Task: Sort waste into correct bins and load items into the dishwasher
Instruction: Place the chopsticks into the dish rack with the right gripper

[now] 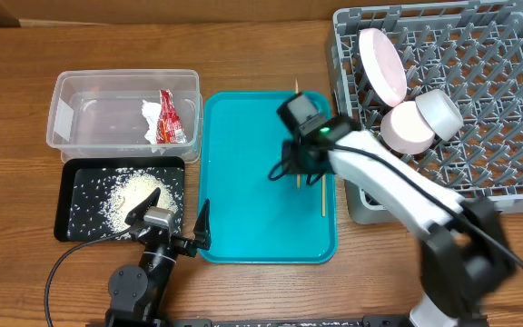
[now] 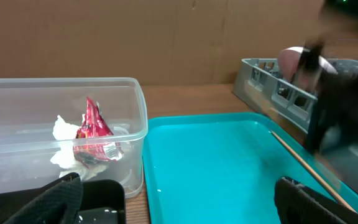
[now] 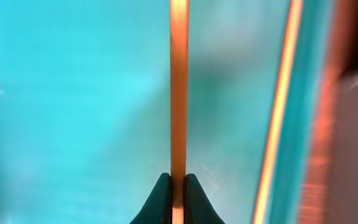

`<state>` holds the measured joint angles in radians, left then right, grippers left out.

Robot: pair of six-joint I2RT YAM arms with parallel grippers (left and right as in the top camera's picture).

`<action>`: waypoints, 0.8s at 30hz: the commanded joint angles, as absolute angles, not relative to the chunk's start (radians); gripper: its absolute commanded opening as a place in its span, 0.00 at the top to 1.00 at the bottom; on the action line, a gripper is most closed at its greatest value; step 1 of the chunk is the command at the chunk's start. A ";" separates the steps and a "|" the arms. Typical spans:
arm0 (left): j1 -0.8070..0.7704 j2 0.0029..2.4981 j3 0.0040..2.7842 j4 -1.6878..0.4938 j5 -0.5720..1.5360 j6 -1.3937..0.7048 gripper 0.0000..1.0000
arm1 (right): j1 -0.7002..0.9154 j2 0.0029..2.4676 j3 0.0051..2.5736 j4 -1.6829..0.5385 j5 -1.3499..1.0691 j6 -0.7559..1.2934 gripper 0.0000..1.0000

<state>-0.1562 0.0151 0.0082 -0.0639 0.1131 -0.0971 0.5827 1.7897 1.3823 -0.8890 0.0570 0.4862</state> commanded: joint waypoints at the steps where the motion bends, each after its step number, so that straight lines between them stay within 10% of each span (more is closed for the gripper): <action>1: -0.149 0.004 0.005 -0.066 0.123 -0.093 0.00 | 0.557 1.625 1.434 -0.888 0.205 0.334 0.96; 18: -0.149 0.005 0.005 -0.066 0.123 -0.093 0.00 | 0.351 1.773 1.385 -0.907 0.353 0.044 0.95; 20: -0.149 0.004 0.005 -0.066 0.123 -0.093 0.00 | 0.352 1.774 1.385 -0.909 0.364 0.044 0.61; 24: -0.149 0.005 0.005 -0.066 0.123 -0.093 0.00 | 0.377 1.738 1.423 -0.976 0.353 0.110 0.50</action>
